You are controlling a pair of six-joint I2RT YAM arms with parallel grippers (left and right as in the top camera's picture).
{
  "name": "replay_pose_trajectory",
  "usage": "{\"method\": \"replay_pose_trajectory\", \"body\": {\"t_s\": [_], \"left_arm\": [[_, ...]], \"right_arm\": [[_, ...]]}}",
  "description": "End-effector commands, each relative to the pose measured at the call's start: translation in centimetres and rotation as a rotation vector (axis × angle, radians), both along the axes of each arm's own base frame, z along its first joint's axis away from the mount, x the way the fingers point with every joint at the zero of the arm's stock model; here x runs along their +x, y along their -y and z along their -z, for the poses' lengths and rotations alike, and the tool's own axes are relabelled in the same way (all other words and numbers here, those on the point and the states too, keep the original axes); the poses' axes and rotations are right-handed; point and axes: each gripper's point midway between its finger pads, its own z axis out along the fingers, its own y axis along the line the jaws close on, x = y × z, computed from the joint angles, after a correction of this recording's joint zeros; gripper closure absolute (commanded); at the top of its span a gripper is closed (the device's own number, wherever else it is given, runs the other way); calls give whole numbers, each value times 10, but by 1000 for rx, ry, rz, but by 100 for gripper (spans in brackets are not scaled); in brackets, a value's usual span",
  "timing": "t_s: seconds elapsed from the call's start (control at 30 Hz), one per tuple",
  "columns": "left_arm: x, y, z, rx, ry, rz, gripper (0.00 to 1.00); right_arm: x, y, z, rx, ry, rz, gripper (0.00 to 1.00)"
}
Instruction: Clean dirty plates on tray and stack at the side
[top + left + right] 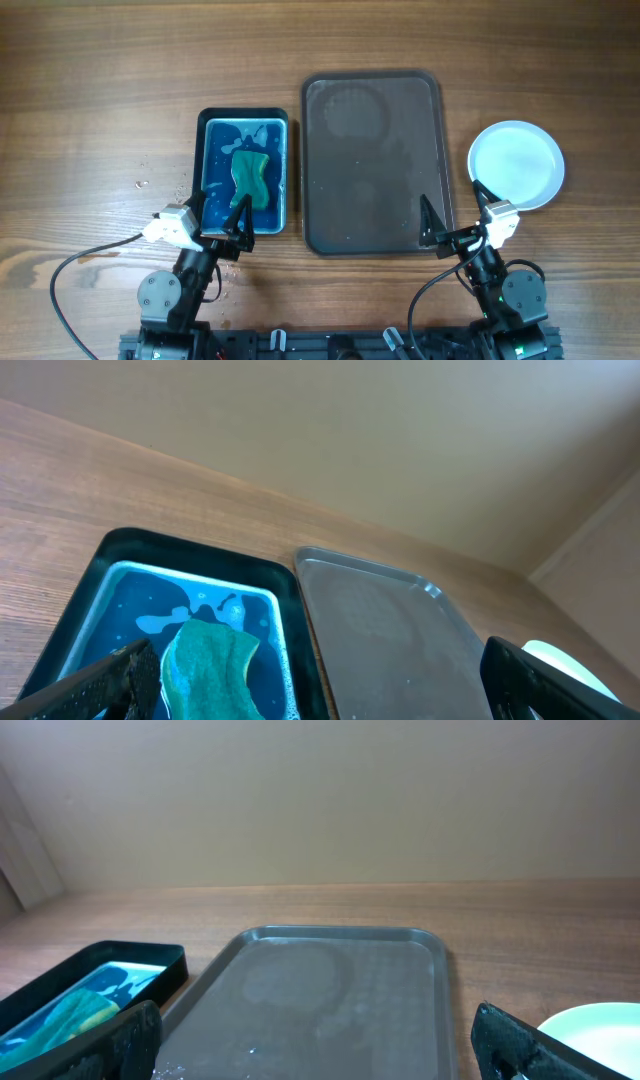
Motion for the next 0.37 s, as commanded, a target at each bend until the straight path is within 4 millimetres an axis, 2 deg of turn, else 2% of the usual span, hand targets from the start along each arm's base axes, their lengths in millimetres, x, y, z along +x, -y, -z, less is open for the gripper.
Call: {"method": "replay_pose_trajectory", "body": {"t_s": [0.0,0.33], "left_arm": [[0,-1,2,23,6,-7,0],[0,-1,2,23,5,-7,0]], "right_arm": [[-1,0,-2,-14,16,-6,0],[-1,0,-2,-14,16,-6,0]]}}
